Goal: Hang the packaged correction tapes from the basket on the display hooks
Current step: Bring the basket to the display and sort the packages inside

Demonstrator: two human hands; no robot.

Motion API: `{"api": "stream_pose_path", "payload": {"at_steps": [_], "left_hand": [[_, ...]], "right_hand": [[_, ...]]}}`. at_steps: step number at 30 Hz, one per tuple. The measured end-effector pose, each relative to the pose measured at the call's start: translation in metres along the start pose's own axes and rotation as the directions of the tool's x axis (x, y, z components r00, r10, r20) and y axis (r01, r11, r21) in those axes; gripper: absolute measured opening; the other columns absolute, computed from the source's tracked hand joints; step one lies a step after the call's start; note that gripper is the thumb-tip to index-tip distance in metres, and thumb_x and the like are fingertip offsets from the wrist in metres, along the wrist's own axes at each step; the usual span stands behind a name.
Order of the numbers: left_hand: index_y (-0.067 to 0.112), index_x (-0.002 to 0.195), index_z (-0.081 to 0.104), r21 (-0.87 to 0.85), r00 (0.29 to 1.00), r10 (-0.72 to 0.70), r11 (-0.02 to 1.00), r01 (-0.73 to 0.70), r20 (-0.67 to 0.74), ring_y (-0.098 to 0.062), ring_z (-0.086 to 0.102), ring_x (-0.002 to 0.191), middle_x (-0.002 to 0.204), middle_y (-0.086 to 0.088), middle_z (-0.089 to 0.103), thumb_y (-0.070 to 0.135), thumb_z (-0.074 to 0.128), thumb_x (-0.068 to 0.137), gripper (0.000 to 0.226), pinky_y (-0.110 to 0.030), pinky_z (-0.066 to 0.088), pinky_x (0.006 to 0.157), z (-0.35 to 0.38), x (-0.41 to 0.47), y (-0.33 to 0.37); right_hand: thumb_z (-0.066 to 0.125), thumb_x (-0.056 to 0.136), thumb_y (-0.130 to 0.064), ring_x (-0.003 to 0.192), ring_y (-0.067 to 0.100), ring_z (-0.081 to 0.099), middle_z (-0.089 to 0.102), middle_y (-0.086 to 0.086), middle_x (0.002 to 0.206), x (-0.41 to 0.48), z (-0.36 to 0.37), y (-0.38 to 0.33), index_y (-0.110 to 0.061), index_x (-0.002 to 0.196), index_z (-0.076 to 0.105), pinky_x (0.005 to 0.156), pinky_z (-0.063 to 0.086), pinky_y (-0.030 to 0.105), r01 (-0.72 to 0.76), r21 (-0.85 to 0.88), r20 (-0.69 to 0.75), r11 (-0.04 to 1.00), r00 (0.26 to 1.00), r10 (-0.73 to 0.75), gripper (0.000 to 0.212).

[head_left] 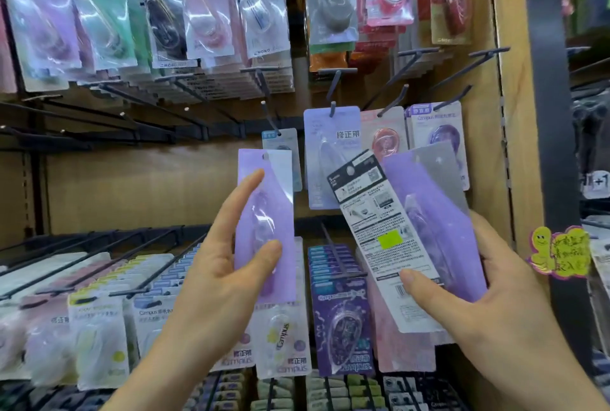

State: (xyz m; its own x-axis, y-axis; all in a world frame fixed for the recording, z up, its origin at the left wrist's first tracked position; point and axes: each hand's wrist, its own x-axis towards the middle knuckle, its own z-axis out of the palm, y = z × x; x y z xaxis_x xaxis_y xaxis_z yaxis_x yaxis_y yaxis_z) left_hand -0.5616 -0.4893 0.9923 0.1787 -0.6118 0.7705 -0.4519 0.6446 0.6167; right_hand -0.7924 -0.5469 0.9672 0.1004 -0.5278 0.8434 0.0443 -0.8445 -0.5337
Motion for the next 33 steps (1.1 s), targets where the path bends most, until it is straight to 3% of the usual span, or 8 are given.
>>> {"api": "stream_pose_path", "payload": {"at_steps": [5, 8, 10, 15, 21, 25, 29, 33], "left_hand": [[0.057, 0.099, 0.07, 0.167, 0.999, 0.0, 0.986, 0.006, -0.036, 0.006, 0.056, 0.088, 0.098, 0.004, 0.053, 0.019, 0.056, 0.098, 0.041, -0.001, 0.038, 0.074, 0.002, -0.002, 0.006], [0.055, 0.096, 0.073, -0.029, 0.991, -0.129, 0.991, 0.13, 0.032, 0.011, 0.057, 0.103, 0.111, 0.011, 0.059, 0.055, 0.065, 0.083, 0.015, -0.012, 0.042, 0.089, 0.006, -0.006, 0.014], [0.046, 0.099, 0.075, -0.112, 0.983, -0.165, 0.979, 0.173, 0.076, -0.005, 0.066, 0.106, 0.117, 0.007, 0.066, 0.065, 0.072, 0.062, 0.041, -0.031, 0.051, 0.092, 0.008, -0.009, 0.011], [0.024, 0.099, 0.079, -0.325, 0.973, -0.228, 0.918, 0.229, 0.04, -0.021, 0.075, 0.086, 0.109, -0.001, 0.074, 0.034, 0.076, 0.071, 0.031, -0.032, 0.06, 0.06, 0.001, -0.012, 0.02], [0.017, 0.105, 0.074, -0.439, 0.973, -0.209, 0.886, 0.148, -0.095, -0.018, 0.074, 0.091, 0.1, 0.001, 0.077, 0.026, 0.073, 0.073, 0.033, -0.029, 0.061, 0.067, -0.023, -0.01, 0.013], [0.033, 0.093, 0.074, 0.191, 0.9, 0.253, 0.962, -0.195, -0.355, 0.0, 0.061, 0.088, 0.105, -0.005, 0.063, 0.048, 0.082, 0.068, 0.03, -0.018, 0.052, 0.08, -0.052, -0.002, -0.001], [0.029, 0.106, 0.06, 0.851, 0.657, 0.749, 0.401, -0.338, -0.092, -0.02, 0.049, 0.088, 0.111, -0.004, 0.04, 0.023, 0.066, 0.075, 0.032, -0.034, 0.048, 0.055, -0.061, -0.002, -0.003], [0.025, 0.104, 0.058, 0.936, 0.614, 0.787, 0.255, -0.242, -0.056, -0.025, 0.046, 0.082, 0.107, -0.005, 0.039, 0.012, 0.079, 0.069, 0.043, -0.028, 0.027, 0.05, -0.062, -0.002, 0.0]], "right_hand": [[0.083, 0.072, -0.009, 0.098, 0.005, 0.071, 0.073, -0.014, 0.11, 0.006, 0.025, -0.012, -0.034, 0.126, 0.057, 0.07, 0.056, 0.016, -0.008, 0.252, 0.069, 0.968, 0.998, -0.009, 0.065], [0.075, 0.074, -0.013, 0.109, 0.006, 0.067, 0.07, -0.013, 0.12, 0.004, 0.048, -0.015, -0.032, 0.133, 0.053, 0.081, 0.056, 0.019, -0.007, 0.317, 0.115, 0.949, 0.993, -0.031, 0.065], [0.072, 0.077, -0.014, 0.114, 0.009, 0.066, 0.068, -0.012, 0.125, 0.002, 0.064, -0.017, -0.037, 0.133, 0.052, 0.089, 0.056, 0.025, -0.037, 0.369, 0.154, 0.929, 0.988, -0.022, 0.063], [0.068, 0.081, -0.019, 0.115, 0.015, 0.066, 0.068, -0.008, 0.127, -0.001, 0.085, -0.015, -0.04, 0.13, 0.056, 0.085, 0.058, 0.031, -0.082, 0.472, 0.179, 0.878, 0.984, -0.004, 0.054], [0.071, 0.087, -0.042, 0.133, -0.012, 0.04, 0.038, -0.04, 0.144, -0.004, 0.101, -0.009, -0.06, 0.141, 0.033, 0.104, 0.046, 0.024, -0.043, 0.331, -0.004, 0.943, 0.999, 0.047, 0.069], [0.067, 0.087, -0.035, 0.113, -0.028, 0.044, 0.055, -0.044, 0.118, -0.004, 0.105, -0.011, -0.061, 0.119, 0.059, 0.084, 0.034, -0.006, -0.014, 0.198, -0.062, 0.98, 0.998, 0.027, 0.041], [0.072, 0.076, -0.05, 0.074, -0.007, 0.056, 0.065, -0.011, 0.083, -0.006, 0.119, -0.019, -0.047, 0.101, 0.072, 0.07, 0.044, 0.014, -0.074, 0.257, -0.028, 0.964, 0.996, 0.083, 0.026], [0.089, 0.034, -0.057, 0.094, -0.004, 0.067, 0.072, -0.004, 0.109, -0.01, 0.146, -0.031, -0.045, 0.098, 0.074, 0.071, 0.054, 0.013, -0.047, 0.343, -0.072, 0.938, 0.994, 0.076, 0.066]]}}
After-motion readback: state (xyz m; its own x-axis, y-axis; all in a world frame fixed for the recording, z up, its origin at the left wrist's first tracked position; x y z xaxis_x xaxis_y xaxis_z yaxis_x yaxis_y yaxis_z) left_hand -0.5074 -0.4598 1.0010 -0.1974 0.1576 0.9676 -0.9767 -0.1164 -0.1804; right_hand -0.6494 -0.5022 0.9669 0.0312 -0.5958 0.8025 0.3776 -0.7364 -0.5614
